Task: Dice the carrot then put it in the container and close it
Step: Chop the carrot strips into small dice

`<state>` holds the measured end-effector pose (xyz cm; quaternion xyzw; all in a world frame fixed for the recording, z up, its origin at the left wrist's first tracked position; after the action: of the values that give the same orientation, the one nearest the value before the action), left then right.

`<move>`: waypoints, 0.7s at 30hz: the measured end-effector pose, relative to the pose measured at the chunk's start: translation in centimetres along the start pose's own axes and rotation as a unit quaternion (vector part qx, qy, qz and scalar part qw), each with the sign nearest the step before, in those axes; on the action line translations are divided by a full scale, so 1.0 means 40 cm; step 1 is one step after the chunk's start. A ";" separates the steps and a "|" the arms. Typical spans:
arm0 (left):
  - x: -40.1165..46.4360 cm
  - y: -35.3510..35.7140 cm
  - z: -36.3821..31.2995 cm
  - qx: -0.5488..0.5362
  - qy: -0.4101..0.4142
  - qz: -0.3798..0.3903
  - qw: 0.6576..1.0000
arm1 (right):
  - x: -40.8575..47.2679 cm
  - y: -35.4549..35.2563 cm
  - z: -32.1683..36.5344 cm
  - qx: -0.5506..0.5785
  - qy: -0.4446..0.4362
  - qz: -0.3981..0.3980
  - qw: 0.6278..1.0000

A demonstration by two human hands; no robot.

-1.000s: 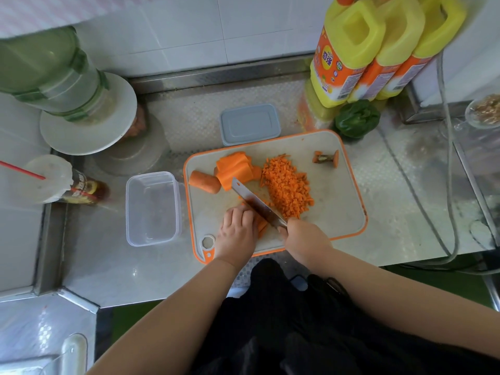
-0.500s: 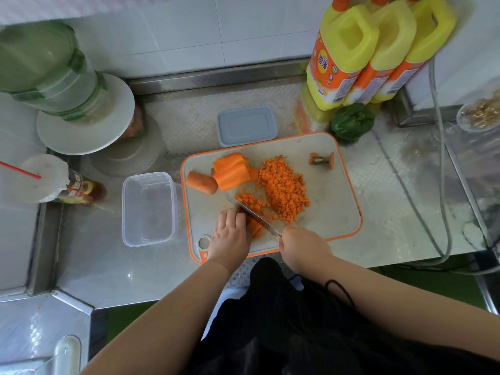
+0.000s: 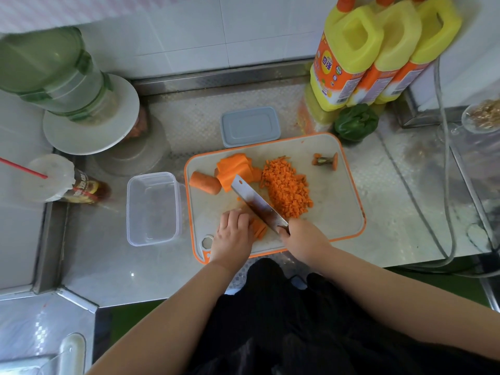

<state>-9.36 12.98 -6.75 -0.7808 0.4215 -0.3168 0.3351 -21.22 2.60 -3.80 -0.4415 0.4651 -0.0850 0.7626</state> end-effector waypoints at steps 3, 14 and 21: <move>-0.010 -0.014 -0.006 -0.002 0.000 -0.005 1.000 | -0.015 -0.008 -0.002 -0.026 -0.009 -0.020 0.999; 0.000 -0.012 0.001 0.002 -0.002 0.012 1.000 | -0.055 -0.015 0.039 -0.072 -0.036 -0.009 0.997; 0.000 -0.005 0.008 -0.002 -0.004 0.012 1.000 | -0.030 0.011 0.052 -0.090 0.005 0.035 0.995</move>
<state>-9.00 13.13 -6.80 -0.7776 0.4305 -0.3088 0.3385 -20.37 4.74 -3.02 -0.4913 0.4899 -0.0189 0.7200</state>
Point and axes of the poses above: each hand's wrist, its own x-axis towards the middle knuckle, its own y-axis out of the palm, z = x × y, the point moved 7 cm from there along x, towards the middle knuckle, and after that the axes turned 14 degrees about -x, right-handed, at the moved point
